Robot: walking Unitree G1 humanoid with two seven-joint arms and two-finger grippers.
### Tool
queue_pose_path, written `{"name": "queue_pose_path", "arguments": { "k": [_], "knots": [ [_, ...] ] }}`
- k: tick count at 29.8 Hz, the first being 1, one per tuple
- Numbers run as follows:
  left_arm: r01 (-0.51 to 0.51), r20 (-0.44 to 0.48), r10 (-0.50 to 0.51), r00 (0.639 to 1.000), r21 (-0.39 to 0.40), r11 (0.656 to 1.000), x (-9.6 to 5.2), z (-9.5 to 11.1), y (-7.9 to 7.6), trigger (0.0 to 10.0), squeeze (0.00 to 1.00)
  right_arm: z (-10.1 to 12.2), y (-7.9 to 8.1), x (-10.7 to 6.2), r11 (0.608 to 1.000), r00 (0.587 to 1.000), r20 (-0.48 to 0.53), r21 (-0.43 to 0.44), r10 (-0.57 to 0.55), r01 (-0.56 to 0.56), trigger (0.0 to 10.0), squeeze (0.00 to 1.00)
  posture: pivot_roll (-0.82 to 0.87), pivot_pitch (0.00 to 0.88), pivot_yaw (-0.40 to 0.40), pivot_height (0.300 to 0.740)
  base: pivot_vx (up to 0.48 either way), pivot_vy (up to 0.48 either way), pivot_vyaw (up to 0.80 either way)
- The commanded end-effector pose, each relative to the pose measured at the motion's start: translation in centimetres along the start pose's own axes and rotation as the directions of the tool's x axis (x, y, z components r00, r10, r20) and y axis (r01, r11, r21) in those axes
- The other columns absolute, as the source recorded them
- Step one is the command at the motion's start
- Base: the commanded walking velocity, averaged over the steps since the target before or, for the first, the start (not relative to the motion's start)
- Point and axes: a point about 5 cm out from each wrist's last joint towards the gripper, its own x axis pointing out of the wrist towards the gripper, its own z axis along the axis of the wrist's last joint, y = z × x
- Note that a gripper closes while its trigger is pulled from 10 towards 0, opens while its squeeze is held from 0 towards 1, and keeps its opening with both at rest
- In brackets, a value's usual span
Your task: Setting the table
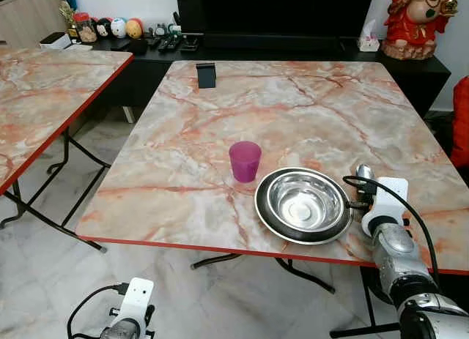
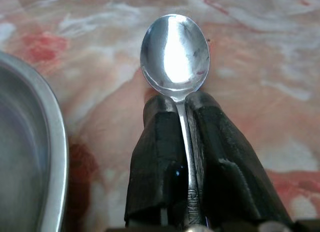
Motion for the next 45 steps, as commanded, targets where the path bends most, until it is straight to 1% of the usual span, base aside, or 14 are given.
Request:
{"name": "queue_pose_path", "arguments": {
  "k": [1,12,42,45],
  "knots": [
    [-0.002,-0.008,0.002,1.0,0.027,1.0,-0.09,-0.32,0.42,10.0,0.0,-0.64,0.1,-0.2,1.0,1.0,-0.017,-0.004,0.001,-0.001,10.0,0.0,0.06,0.01,0.043,0.74,0.0,0.0,0.0],
    [-0.001,-0.007,0.001,1.0,0.03,1.0,-0.08,-0.27,0.4,10.0,0.0,-0.92,0.01,-0.27,1.0,1.0,-0.029,-0.01,-0.005,0.005,10.0,0.0,0.06,0.008,0.044,0.74,0.0,0.0,0.0],
    [0.003,-0.003,-0.003,1.0,0.032,0.999,-0.02,-0.08,0.26,10.0,0.0,-0.82,0.11,-0.22,1.0,1.0,-0.026,-0.012,-0.007,0.007,10.0,0.0,0.06,0.007,0.045,0.74,0.0,0.0,0.0],
    [0.002,-0.004,-0.002,1.0,0.032,0.999,-0.04,-0.12,0.29,10.0,0.0,-0.95,0.17,-0.26,1.0,1.0,-0.03,-0.011,-0.006,0.005,10.0,0.02,0.06,0.008,0.046,0.74,0.0,0.0,0.0]
  ]
}}
